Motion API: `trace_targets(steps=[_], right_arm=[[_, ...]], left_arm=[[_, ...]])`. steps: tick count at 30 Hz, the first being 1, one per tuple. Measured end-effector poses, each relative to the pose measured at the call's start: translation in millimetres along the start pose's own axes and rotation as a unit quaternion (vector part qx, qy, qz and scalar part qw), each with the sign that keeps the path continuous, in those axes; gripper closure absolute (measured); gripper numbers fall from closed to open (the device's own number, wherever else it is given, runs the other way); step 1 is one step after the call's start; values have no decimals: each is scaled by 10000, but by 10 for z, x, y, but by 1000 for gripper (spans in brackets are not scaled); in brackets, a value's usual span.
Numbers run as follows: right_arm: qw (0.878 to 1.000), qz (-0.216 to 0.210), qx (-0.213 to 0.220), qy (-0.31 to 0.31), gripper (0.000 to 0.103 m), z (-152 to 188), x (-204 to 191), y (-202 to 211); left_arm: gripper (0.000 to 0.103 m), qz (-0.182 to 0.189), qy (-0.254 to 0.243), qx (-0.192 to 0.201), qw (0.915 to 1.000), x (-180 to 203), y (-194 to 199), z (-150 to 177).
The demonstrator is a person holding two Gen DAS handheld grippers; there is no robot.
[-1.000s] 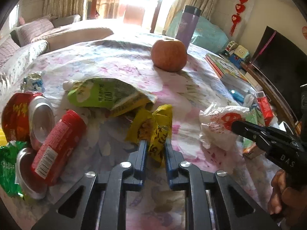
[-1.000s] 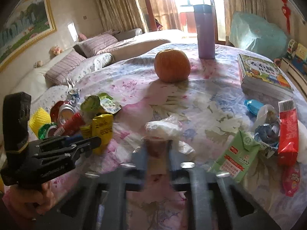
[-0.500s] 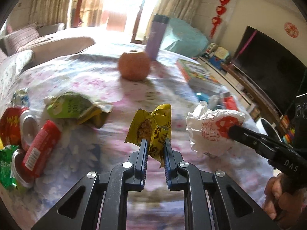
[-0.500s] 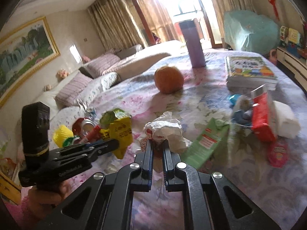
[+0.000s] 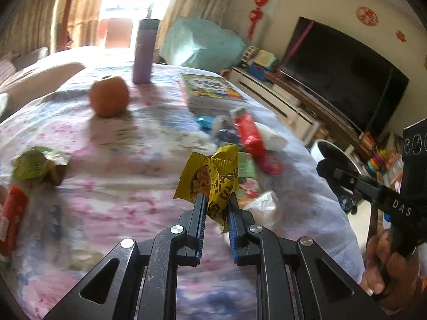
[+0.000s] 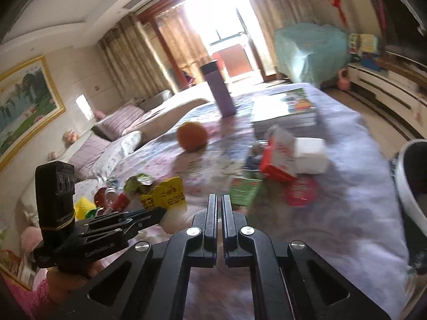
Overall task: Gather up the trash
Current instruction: 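Lift the yellow packet and white bag in both tools toward the bin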
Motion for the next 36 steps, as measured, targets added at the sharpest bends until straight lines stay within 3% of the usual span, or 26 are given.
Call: trace_targets(steps=[4, 7, 8, 11, 12, 20, 21, 22, 25, 31, 36], right_arm=[[9998, 134, 35, -117, 102, 14, 165, 118], [9998, 69, -41, -182, 93, 87, 178, 146], [9998, -10, -130, -138, 87, 157, 143, 147], [9995, -152, -277, -73, 34, 338, 48, 126], [9993, -197, -318, -29, 29, 395, 6, 96], [9956, -211, -911, -73, 32, 786, -55, -351], [9953, -228, -926, -136, 51, 798, -41, -377], [9952, -229, -934, -200, 63, 804, -23, -388], [9960, -238, -822, -273, 76, 767, 6, -325], [9986, -124, -421, -289, 79, 590, 132, 12], [9987, 221, -174, -417, 79, 470, 438, 292]], left_arm=[[89, 41, -116, -6, 9999, 85, -82, -6], [89, 20, -125, 2, 9999, 105, -75, 6], [89, -10, -128, 15, 9999, 85, -63, 8], [89, -95, -94, 8, 9999, 64, -6, 58], [89, -119, -66, -15, 9999, 50, 2, 83], [89, -202, -2, -150, 9997, -10, -7, 192], [89, -206, 13, -153, 9997, -21, -6, 193], [89, -207, 23, -153, 9997, -28, 4, 195], [89, -185, 35, -157, 9997, -15, 9, 184], [89, 68, -81, -116, 9999, 219, 18, 130], [89, 342, -227, -191, 9990, 511, -79, 142]])
Point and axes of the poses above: each gripper's, at about its wrist camera, not at the fingertips, and y roughly against the way its jaws point, x to its right, z to its underside, the point moved 9 cm from there along -y, roughly the way its jaws point, and after that the axes turned 11 degrees about x, right-handed, at the moved point
